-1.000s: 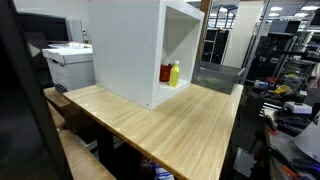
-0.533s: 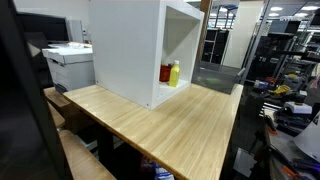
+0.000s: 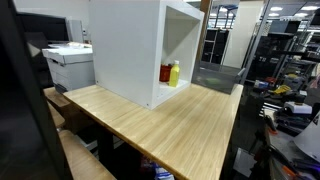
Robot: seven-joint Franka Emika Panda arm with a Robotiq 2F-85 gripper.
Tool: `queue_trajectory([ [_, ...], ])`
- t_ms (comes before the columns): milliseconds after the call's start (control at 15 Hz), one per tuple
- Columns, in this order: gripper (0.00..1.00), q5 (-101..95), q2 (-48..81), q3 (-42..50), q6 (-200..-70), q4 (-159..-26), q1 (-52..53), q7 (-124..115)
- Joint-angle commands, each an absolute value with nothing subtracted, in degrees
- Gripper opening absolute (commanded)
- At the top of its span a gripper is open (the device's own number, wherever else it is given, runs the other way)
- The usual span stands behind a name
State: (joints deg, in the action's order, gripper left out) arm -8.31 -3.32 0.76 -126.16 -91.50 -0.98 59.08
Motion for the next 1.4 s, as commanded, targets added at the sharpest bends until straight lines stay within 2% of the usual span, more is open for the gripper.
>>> queue_trajectory([
  [0,0.44,-9.64,-4.76,0.97,-125.67,-92.09,-0.78,59.01],
  [533,0.40,-9.30,-3.92,2.12,-125.55,-89.73,-1.52,58.19],
  [867,0.42,-7.96,-3.04,4.35,-125.21,-85.80,-2.55,57.52],
  [1133,0.45,-7.29,-2.00,6.35,-125.42,-83.03,-3.87,57.08],
  [1200,0.52,-6.98,-1.35,7.10,-125.19,-82.07,-4.53,56.90],
  [1267,0.46,-6.63,-0.85,7.61,-124.96,-81.67,-4.99,56.69],
  [1333,0.53,-6.32,-0.38,8.13,-124.74,-81.37,-5.50,56.44],
])
